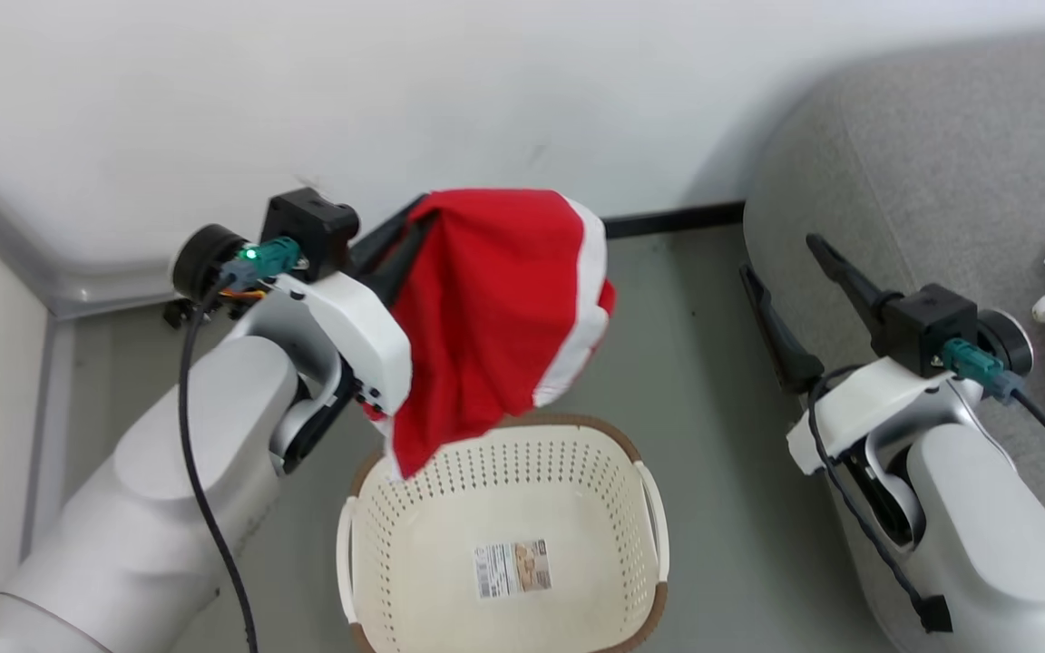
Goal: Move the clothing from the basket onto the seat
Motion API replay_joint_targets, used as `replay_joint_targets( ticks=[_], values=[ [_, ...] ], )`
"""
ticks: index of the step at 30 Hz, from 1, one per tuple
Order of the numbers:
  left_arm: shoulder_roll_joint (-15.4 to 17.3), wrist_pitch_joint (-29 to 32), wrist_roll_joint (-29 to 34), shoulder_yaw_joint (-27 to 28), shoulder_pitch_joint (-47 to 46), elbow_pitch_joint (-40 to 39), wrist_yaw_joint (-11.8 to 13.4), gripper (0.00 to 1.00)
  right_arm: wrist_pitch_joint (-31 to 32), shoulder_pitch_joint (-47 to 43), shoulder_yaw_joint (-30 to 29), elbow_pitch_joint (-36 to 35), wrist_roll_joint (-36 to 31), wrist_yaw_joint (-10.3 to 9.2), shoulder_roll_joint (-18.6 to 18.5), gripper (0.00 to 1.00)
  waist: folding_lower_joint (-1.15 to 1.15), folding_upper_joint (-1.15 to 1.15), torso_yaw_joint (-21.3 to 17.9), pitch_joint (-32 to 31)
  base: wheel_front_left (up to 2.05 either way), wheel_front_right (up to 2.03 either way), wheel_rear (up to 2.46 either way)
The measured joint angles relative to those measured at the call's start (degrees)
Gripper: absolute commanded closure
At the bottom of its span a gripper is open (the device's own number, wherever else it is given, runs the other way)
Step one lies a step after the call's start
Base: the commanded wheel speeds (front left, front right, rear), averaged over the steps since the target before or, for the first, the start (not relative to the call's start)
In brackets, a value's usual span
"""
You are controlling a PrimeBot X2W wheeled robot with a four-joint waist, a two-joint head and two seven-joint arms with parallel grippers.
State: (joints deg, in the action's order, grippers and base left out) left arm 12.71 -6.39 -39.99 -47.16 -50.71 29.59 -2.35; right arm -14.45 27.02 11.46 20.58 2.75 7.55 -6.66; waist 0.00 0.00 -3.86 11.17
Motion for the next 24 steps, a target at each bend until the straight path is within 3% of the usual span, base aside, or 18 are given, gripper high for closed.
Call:
replay_joint_targets(
  ticks=[18,24],
  values=[
    [-2.5,4.8,-3.6,-3.0,3.7,-3.7,-2.3,1.0,2.3,-5.0,7.0,1.6,8.2,0.0,-5.2,0.0,0.0,0.0,0.4,-9.0,0.0,0.0,0.0],
    [-4.0,5.8,-4.5,-3.5,5.0,-5.2,-2.4,1.0,3.5,-5.5,13.6,0.5,13.3,0.0,-7.5,0.0,0.0,0.0,-0.6,-11.1,0.0,0.0,0.0]
  ],
)
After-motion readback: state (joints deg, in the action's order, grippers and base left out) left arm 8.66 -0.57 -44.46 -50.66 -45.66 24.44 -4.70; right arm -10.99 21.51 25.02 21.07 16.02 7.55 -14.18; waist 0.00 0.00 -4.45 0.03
